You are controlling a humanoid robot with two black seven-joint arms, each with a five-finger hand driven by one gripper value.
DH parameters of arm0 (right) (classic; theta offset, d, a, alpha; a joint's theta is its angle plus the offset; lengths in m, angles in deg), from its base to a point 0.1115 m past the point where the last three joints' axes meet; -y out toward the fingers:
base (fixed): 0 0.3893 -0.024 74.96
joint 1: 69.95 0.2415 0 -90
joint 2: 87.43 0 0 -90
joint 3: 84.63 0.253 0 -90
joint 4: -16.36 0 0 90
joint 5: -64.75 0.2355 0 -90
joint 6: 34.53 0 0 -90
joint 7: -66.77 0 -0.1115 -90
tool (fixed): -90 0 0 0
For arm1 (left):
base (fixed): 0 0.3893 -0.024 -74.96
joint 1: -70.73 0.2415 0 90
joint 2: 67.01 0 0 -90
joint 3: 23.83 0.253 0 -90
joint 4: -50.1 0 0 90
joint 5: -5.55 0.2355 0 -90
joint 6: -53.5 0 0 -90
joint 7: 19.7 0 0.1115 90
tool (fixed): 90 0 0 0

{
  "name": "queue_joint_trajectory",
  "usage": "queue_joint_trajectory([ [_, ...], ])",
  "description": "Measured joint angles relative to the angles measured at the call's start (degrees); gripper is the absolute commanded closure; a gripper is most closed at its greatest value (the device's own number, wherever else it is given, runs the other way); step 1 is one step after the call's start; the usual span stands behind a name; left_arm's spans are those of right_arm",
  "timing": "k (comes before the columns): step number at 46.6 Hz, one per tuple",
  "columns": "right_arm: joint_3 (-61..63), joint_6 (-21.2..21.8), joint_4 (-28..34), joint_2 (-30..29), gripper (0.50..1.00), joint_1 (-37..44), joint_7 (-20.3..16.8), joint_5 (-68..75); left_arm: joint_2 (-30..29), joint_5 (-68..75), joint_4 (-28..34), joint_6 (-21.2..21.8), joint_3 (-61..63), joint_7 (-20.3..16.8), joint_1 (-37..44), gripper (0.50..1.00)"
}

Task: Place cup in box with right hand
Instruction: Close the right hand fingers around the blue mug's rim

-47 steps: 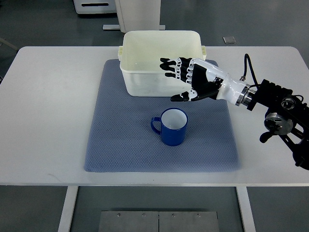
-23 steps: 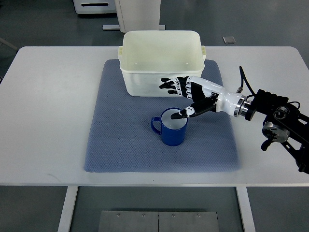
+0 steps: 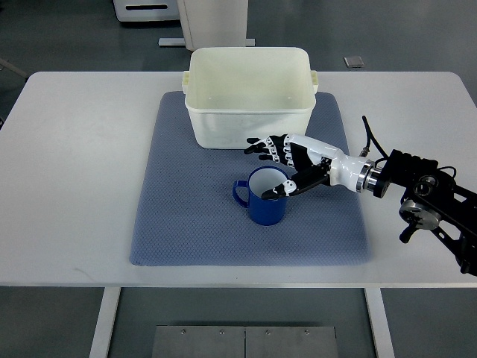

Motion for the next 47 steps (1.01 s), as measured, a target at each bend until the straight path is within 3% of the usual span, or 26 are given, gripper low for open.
queue_joint_trajectory([
  [47,-2.7,-2.9,-2.0,-0.9,0.513,-1.2,0.0,-1.0,0.0,0.0,0.0,0.0,0.0,0.0,0.0,0.5],
])
